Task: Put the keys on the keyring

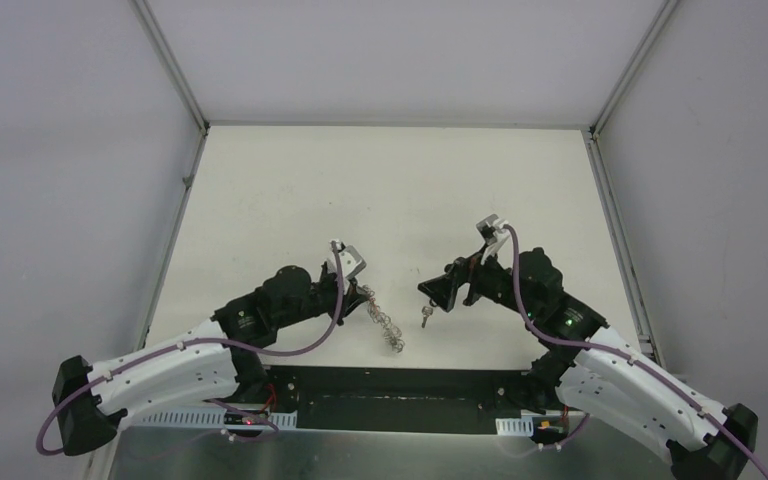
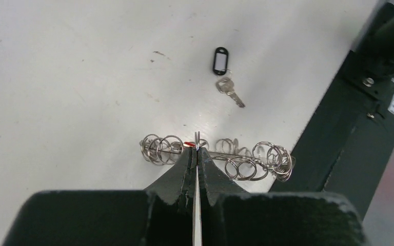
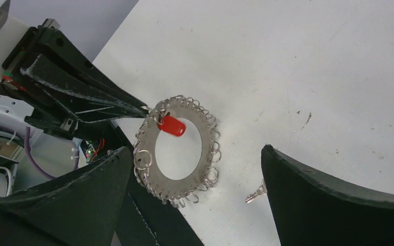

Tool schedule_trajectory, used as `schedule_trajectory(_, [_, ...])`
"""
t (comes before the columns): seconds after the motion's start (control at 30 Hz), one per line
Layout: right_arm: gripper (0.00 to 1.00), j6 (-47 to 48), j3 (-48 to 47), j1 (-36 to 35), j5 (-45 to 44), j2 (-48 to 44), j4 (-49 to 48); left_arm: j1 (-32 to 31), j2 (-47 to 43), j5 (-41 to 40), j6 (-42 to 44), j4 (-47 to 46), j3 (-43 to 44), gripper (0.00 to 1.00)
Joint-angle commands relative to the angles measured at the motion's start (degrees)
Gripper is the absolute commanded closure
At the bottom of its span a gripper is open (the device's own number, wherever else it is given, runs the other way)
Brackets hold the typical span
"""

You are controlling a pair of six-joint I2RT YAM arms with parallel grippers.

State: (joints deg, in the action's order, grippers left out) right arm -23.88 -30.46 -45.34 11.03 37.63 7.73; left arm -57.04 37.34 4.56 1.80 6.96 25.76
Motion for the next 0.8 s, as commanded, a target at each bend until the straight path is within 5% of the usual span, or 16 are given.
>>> schedule_trajectory(0.0, [0.00,-4.09,-0.07,0.25,-2.33,-0.42,1.61,-0.38,7.07,-11.05,-6.75,-2.28,5.83,0.99])
schedule_trajectory(0.37, [0.00,-4.60,-2.02,0.52,-2.50,2.64,7.12,0.45,26.24,-22.90,-16.02,2.12,18.61,0.84])
schedule_trajectory(0.63, [0.00,-4.60,-3.97,0.65,-2.50,9.45,7.79,3.55,24.43,-23.24,-22.25,7.63,20.36,0.27])
schedule_trajectory(0.77, [0.00,-4.60,-6.09,0.74,-2.50,15.34,7.69,4.65,19.84,-23.25,-27.41,11.18,17.90,0.14])
